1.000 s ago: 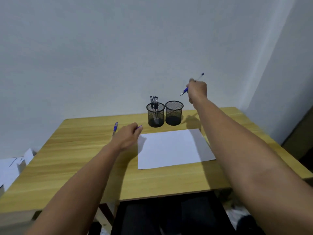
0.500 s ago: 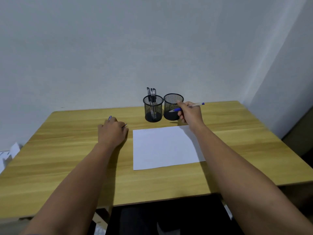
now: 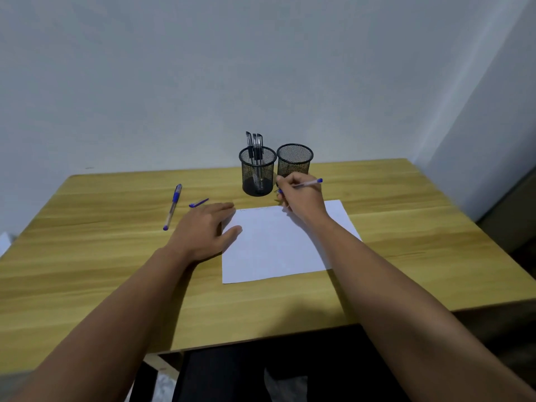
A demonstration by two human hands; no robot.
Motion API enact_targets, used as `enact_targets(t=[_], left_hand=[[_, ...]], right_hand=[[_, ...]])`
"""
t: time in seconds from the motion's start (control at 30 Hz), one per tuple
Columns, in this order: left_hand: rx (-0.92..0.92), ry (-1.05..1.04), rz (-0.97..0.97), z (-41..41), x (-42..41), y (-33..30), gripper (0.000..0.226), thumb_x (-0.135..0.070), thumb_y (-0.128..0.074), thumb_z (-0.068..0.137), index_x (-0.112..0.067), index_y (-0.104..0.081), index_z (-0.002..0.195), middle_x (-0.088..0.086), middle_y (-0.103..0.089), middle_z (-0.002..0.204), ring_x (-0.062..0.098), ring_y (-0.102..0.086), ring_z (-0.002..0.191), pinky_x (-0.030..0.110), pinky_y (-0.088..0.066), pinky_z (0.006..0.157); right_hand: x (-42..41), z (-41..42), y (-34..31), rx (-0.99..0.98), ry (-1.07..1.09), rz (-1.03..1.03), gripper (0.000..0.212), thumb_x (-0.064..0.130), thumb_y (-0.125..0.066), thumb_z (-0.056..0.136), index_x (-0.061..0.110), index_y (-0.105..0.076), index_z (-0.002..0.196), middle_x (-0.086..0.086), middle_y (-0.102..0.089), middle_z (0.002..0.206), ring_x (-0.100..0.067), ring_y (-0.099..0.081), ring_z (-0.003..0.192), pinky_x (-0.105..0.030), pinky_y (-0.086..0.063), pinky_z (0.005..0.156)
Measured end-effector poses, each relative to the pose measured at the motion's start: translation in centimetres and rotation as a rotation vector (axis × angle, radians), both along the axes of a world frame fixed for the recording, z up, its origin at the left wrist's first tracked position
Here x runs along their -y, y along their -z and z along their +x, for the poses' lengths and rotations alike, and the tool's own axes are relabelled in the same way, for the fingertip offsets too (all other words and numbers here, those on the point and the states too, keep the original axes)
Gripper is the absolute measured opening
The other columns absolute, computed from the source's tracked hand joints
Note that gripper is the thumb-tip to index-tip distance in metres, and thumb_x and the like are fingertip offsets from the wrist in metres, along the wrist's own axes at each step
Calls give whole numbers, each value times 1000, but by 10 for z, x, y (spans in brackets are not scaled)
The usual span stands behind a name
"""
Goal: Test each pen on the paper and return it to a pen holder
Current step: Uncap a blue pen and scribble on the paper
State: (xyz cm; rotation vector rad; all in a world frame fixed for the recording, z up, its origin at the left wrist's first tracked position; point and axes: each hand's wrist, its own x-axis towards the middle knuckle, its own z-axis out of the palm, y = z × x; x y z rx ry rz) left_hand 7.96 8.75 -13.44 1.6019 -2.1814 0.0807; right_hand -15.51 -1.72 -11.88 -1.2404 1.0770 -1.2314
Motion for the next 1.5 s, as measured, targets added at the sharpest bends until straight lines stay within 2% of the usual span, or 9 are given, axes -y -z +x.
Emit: enact_targets(t=[0.1,0.23,0.43,0.63,0.8,1.13,1.33,1.43,1.5], left_hand=[[-24,9,27,2,0,9,62,-56,-50,91,-12,-66,133,0,-63,141,20,-54,135,37,-48,105],[-65,-19,68,5,1,15,69,-61,-49,91,-18,-58,143,-4,-54,150,15,-43,145,42,-42,114],[-91,-22,66,5,1,15,68,-61,-51,90,-19,-59,143,-6,-54,150,11,-42,145,44,-42,114],[-65,-98,51,2,-5,14,71,-64,-50,88,-17,-61,141,-3,-57,148,19,-44,144,45,-43,112],[-85,-123,69,1,-7,12,73,-66,-50,87,-20,-59,142,-6,-55,150,15,-42,145,43,-42,113],[-111,-131,68,0,-7,11,73,-66,-51,84,-20,-61,140,-8,-55,149,13,-42,145,42,-42,114],[-93,-138,68,0,-7,11,71,-65,-53,86,-21,-60,141,-9,-54,149,12,-42,145,42,-41,114],[-93,-139,70,0,-7,11,71,-65,-53,86,-22,-60,141,-10,-55,149,12,-42,145,42,-42,114],[-93,-141,71,0,-7,11,71,-65,-54,86,-22,-60,141,-9,-55,149,13,-42,145,43,-42,113]], right_hand=[[0,-2,12,-31,-18,3,39,17,-74,101,12,-57,66,-7,-52,55,-24,-50,59,-32,-43,54],[0,-6,13,-26,11,-24,47,20,-70,104,-12,-49,78,-20,-51,64,-23,-46,47,-27,-37,42],[9,-17,20,4,54,-6,40,15,-74,101,-1,-53,71,-18,-50,60,-22,-47,43,-25,-35,41],[11,-18,26,-39,24,14,42,8,-68,102,-10,-45,72,-17,-50,64,-25,-54,49,-29,-41,46],[10,-19,28,-97,-13,-8,44,8,-67,100,-13,-41,72,-19,-50,66,-25,-58,50,-32,-43,49],[12,-18,33,-154,-23,-43,45,12,-69,98,-8,-43,68,-17,-48,61,-27,-58,53,-32,-43,50],[11,-19,34,-212,-24,-87,43,17,-72,97,-5,-51,66,-29,-56,61,-27,-58,53,-34,-44,51],[10,-19,32,-241,-7,-102,41,11,-69,96,-6,-48,66,-34,-53,63,-25,-58,50,-33,-44,50],[9,-20,30,-250,14,-98,40,6,-67,96,-8,-44,66,-26,-49,58,-24,-59,49,-31,-45,48]])
